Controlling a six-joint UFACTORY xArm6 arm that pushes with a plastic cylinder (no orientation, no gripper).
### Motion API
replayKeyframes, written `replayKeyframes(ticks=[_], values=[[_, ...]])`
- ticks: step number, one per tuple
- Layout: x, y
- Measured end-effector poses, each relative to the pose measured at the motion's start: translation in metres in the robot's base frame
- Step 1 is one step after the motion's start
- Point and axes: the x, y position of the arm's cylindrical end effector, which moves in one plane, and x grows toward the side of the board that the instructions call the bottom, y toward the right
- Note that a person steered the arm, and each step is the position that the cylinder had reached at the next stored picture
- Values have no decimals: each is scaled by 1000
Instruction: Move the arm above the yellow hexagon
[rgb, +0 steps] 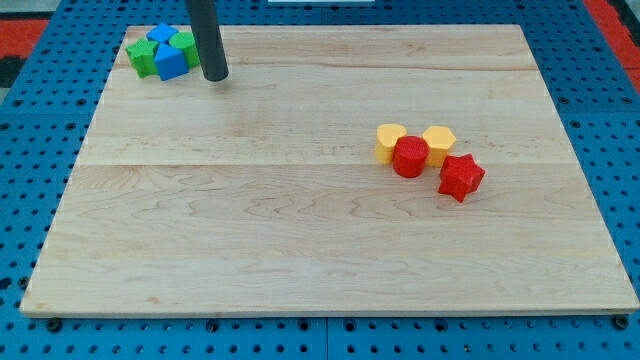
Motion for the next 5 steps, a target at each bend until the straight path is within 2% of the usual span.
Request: replayKeyframes(ticks=[2, 3, 5], values=[[0, 11], [2, 37], [2, 38]])
